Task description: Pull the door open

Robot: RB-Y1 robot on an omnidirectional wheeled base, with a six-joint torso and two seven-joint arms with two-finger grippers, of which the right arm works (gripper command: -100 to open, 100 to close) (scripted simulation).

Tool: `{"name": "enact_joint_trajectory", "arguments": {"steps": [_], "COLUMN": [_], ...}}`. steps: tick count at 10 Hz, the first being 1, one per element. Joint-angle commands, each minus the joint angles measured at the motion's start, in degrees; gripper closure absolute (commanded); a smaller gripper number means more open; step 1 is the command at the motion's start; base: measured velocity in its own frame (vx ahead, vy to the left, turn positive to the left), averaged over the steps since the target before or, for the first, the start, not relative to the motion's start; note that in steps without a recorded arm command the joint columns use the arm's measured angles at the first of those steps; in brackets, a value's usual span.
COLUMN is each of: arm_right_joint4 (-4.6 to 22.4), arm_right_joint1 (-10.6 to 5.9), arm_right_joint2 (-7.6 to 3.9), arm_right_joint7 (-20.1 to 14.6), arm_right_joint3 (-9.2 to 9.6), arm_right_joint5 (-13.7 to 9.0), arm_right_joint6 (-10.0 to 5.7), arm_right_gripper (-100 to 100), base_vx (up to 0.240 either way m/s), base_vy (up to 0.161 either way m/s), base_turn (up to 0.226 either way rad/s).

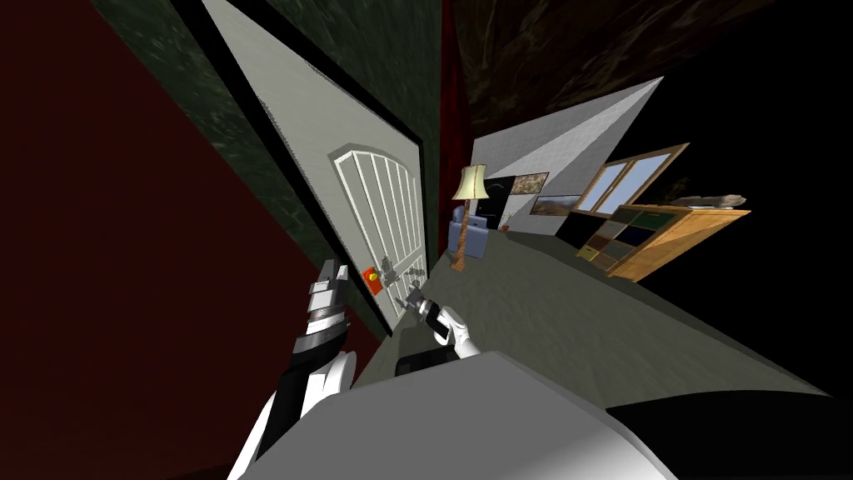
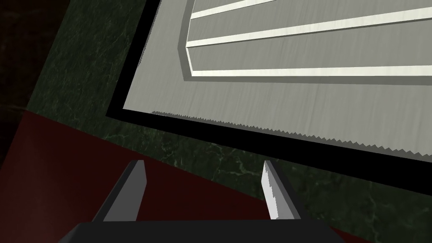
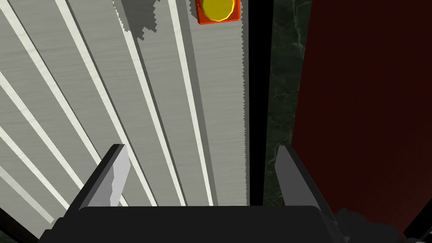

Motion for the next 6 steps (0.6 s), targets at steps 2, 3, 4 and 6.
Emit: {"name": "enact_joint_trajectory", "arguments": {"steps": [2, 3, 4, 6], "arm_right_joint4": [2.7, 4.1, 4.5, 6.1], "arm_right_joint1": [-1.74, -2.47, -2.68, -3.53], "arm_right_joint2": [0.77, 1.3, 1.48, 2.19], "arm_right_joint7": [1.6, 2.5, 2.8, 3.8], "arm_right_joint3": [1.64, 2.24, 2.42, 3.13], "arm_right_joint5": [2.3, 3.3, 3.6, 4.7], "arm_right_joint6": [0.3, 0.24, 0.23, 0.16], "arm_right_gripper": [-100, -100, -100, -100], "base_vx": [0.121, 0.129, 0.099, 0.093], "base_vy": [0.193, 0.165, 0.135, 0.133], "base_turn": [-0.151, -0.196, -0.075, -0.069]}}
